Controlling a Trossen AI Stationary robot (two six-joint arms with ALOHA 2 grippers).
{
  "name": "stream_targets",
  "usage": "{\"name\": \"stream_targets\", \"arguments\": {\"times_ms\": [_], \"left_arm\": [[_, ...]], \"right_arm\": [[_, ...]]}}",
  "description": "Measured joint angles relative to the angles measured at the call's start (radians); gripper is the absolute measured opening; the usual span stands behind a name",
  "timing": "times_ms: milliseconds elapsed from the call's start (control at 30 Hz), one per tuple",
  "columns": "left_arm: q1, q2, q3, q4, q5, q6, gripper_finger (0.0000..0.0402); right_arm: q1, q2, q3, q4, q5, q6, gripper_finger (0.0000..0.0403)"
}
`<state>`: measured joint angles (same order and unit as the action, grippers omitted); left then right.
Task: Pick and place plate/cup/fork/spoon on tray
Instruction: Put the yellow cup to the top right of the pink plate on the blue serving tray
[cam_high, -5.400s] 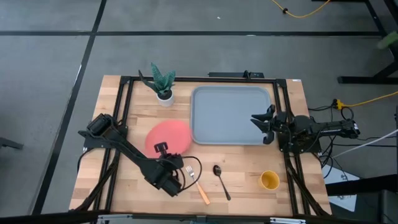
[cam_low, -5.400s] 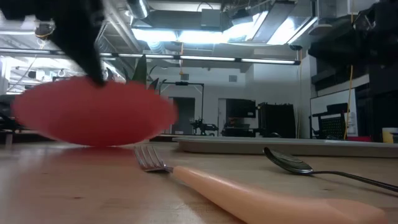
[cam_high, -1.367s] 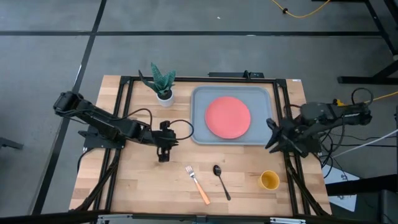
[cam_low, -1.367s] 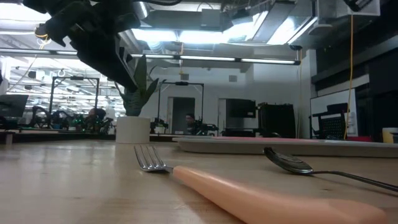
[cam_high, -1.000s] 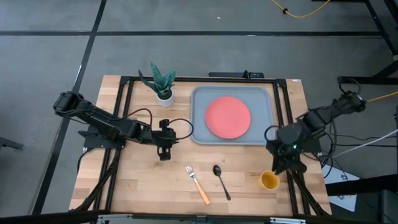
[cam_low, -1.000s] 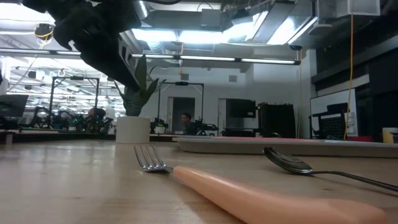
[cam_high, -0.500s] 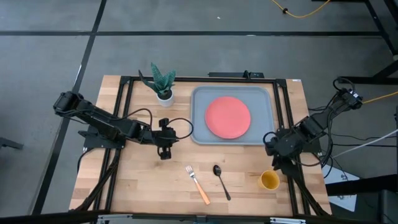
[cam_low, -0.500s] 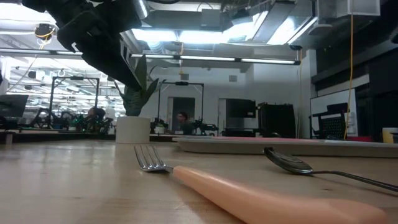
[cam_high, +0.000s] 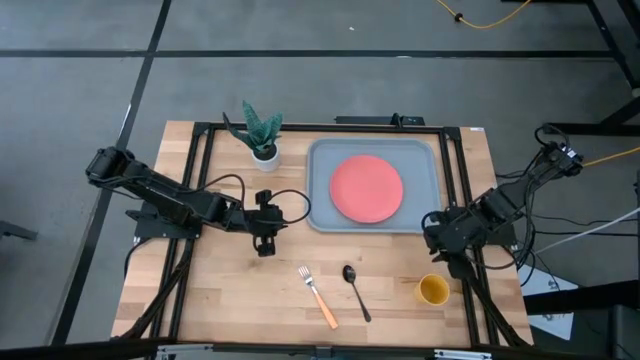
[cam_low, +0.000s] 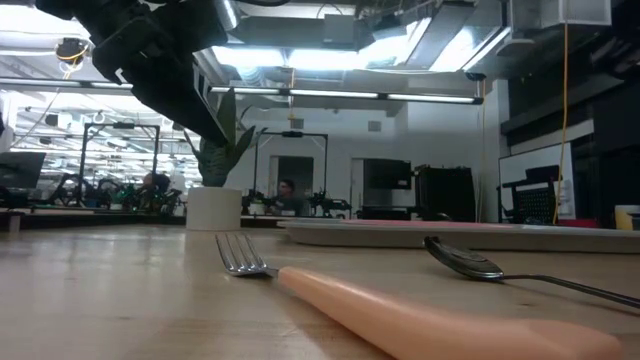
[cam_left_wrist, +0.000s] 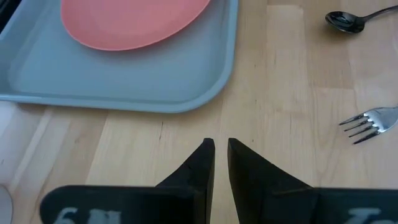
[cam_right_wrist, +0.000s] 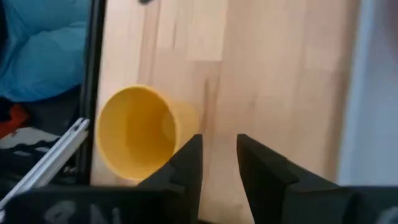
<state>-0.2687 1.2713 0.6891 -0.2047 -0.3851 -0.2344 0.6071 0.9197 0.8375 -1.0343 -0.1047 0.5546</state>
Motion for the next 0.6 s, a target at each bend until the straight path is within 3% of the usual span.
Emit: {"name": "stream_targets", "arguments": {"times_ms": [600], "left_arm": [[0.000, 0.000, 0.000, 0.000, 0.000, 0.000, 0.0039]], "right_arm": [[0.044, 0.204, 0.000, 0.043, -0.102, 0.038, 0.0103]]}}
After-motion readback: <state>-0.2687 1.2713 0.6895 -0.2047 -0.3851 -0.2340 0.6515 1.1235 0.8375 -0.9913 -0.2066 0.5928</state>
